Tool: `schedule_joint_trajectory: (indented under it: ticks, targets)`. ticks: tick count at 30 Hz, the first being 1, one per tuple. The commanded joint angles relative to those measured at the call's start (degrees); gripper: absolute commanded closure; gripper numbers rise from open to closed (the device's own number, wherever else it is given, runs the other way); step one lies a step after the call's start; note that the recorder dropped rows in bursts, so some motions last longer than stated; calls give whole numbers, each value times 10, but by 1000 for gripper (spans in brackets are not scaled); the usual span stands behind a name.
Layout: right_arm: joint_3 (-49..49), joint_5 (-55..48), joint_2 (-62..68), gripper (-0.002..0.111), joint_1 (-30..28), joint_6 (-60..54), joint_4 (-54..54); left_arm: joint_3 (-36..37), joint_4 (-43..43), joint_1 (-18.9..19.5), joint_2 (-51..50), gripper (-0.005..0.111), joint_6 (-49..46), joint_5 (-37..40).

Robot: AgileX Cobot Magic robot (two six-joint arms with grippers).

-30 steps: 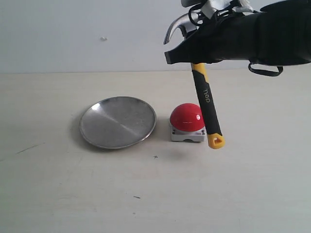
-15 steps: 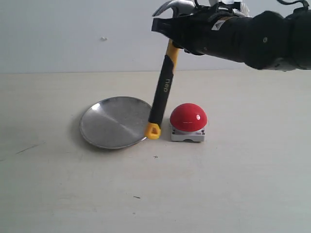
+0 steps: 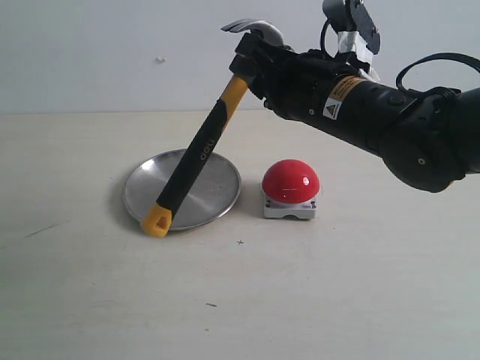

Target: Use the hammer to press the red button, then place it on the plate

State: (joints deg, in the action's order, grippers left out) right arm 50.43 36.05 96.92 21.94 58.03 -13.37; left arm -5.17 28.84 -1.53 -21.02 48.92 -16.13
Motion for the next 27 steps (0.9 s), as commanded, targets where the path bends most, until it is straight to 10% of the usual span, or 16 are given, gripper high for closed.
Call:
schedule_joint_trajectory:
  ticks: [1, 4, 6, 13, 16, 22, 27]
  targets:
    - [3, 44, -9, 108, 0, -8, -5, -115, 232, -4, -140, 107, 182, -4]
    - [3, 33, -9, 108, 0, -12, -5, -245, 615, -4, -281, 107, 474, -42]
    - [4, 28, -9, 108, 0, -16, -5, -300, 711, -4, -339, 107, 561, -90]
    - [4, 5, -9, 108, 0, -34, -7, -416, 711, 2, -465, 107, 329, -120]
    - [4, 3, -9, 108, 0, -41, -7, -415, 711, 2, -477, 107, 117, 8]
    - [4, 3, -9, 108, 0, -47, -6, -402, 692, 2, -494, 107, 56, 281]
    - [9, 3, -9, 108, 0, -45, -3, -416, 329, -19, -520, 107, -309, 385]
